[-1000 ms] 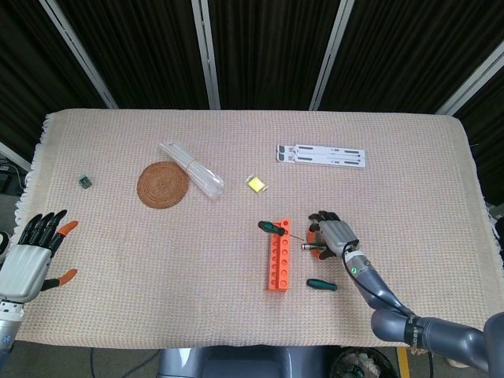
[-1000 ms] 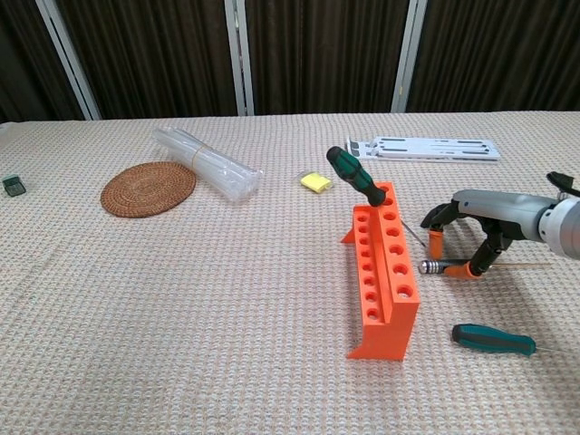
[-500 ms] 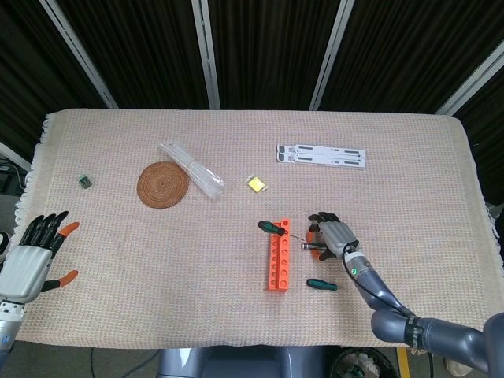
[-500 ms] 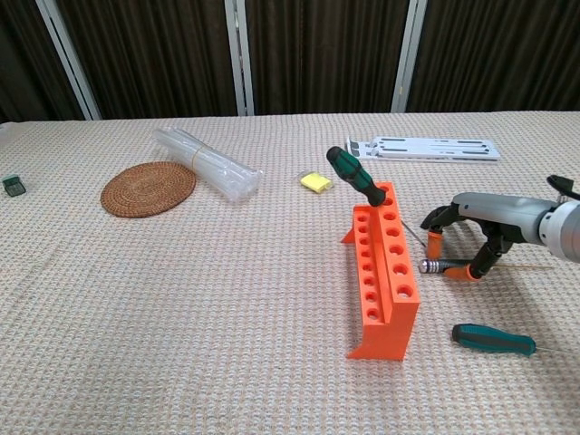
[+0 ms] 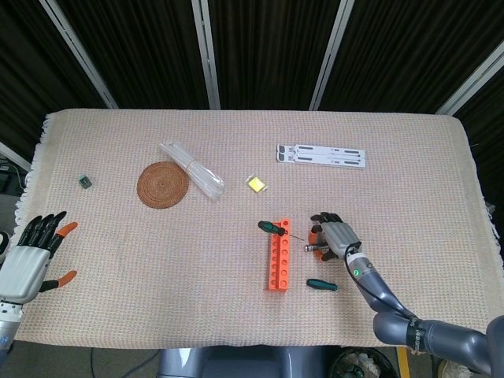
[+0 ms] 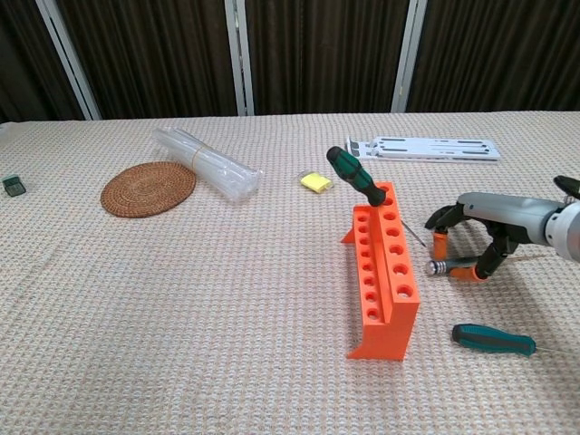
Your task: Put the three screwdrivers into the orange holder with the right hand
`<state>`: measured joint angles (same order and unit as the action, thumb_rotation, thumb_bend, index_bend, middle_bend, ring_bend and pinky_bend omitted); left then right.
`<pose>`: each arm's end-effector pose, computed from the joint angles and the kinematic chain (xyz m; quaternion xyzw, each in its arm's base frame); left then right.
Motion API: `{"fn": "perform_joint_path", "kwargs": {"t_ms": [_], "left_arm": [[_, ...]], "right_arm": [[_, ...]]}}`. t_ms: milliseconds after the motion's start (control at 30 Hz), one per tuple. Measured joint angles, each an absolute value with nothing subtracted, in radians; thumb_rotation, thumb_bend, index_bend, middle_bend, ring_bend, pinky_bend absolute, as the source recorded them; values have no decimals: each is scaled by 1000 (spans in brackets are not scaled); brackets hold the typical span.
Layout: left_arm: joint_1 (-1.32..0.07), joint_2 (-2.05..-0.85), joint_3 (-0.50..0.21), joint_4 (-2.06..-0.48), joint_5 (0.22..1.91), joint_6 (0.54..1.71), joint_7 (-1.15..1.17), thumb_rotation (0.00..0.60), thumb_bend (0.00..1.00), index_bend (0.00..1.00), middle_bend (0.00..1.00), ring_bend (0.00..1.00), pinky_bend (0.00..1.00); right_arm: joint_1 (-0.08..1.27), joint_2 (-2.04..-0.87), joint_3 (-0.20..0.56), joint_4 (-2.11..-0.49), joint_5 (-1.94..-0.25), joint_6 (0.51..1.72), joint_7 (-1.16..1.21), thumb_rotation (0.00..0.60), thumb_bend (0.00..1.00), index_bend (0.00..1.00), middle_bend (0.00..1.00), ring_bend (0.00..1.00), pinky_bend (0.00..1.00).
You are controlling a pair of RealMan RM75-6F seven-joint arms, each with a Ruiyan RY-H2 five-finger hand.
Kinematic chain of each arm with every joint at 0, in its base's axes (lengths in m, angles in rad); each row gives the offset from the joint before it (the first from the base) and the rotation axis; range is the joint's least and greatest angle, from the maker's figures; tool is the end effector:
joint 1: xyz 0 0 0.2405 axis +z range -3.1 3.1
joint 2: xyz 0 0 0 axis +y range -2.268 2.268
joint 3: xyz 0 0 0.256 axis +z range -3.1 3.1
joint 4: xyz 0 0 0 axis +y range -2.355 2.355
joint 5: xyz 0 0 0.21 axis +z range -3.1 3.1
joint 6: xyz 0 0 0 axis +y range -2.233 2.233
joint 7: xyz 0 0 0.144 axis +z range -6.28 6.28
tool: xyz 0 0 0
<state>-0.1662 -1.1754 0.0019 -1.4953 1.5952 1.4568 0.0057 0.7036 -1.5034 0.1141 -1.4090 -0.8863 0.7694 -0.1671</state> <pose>-0.3077 0.1962 0.1355 -0.6627 -0.3433 -0.3830 0.5443 -0.2236 -0.3355 -0.0224 0.6851 -0.5457 0.2758 0.3960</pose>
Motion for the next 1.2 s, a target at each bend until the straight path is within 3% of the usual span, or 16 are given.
{"fn": "perform_joint_path", "kwargs": {"t_ms": [267, 667, 1200], "left_arm": [[-165, -1175, 3, -1493, 1599, 1461, -1, 600, 142, 151, 0, 0, 0], [-163, -1166, 3, -1506, 1609, 1473, 2, 600, 141, 150, 0, 0, 0], [-164, -1157, 6, -1527, 1619, 1475, 18, 600, 142, 150, 0, 0, 0]], "right_arm": [[682, -1401, 148, -1494, -882, 767, -96, 600, 381, 536, 158, 0, 0], [635, -1221, 245, -1619, -883, 653, 177, 600, 381, 538, 159, 0, 0], [500, -1022, 372, -1746, -1116, 578, 618, 600, 427, 593, 202, 0, 0]]}}
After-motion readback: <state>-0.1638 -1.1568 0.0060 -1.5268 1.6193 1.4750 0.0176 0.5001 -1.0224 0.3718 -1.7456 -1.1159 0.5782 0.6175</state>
